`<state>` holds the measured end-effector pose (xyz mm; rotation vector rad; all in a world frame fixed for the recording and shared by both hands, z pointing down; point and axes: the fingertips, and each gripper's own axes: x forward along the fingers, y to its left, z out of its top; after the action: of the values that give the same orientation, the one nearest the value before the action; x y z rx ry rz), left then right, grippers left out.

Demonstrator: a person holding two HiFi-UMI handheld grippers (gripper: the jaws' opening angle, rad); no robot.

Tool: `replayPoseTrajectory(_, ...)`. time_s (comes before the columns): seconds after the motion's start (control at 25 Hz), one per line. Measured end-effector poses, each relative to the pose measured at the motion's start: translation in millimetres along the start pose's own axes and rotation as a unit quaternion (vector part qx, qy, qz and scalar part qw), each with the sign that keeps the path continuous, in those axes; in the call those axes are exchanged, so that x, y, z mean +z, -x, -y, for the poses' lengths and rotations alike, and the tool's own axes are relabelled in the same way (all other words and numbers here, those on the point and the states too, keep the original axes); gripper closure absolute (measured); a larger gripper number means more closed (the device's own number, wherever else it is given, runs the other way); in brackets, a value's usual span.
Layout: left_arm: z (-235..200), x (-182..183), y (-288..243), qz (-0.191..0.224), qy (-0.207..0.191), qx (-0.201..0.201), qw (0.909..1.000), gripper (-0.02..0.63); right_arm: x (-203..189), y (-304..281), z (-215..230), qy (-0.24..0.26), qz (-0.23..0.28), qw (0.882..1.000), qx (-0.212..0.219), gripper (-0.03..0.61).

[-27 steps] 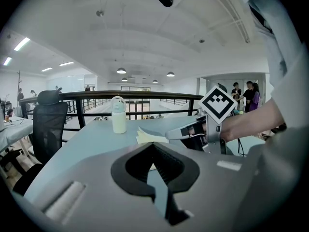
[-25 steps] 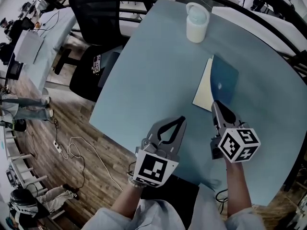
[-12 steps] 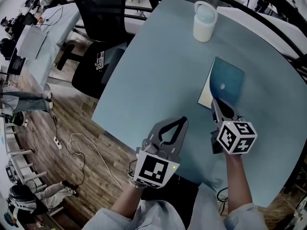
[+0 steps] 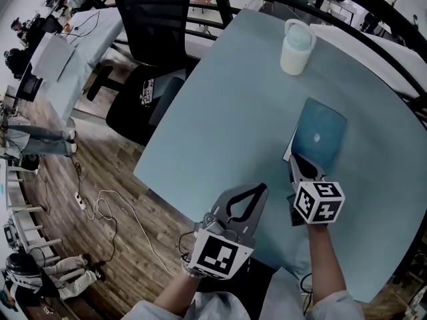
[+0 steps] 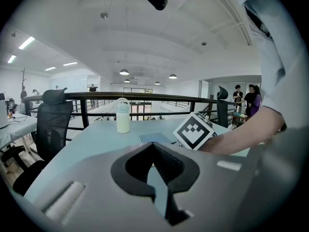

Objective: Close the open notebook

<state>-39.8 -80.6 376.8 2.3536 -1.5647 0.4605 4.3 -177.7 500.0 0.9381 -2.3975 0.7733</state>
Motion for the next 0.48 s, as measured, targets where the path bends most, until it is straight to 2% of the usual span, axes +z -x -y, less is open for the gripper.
replayPoseTrajectory(0.32,-1,0,13,0.005,-0.004,-0.002,1.0000,0.609,-12,-15,-7,0.027,-0.029,0.999,-0.013,0.569)
replayPoseTrajectory(0.48,-3,0,16,0.007,0.003,0.003,1.0000,0.609,-17,-21,-6,0.015,-0.037,0.999,-0.012,0.568)
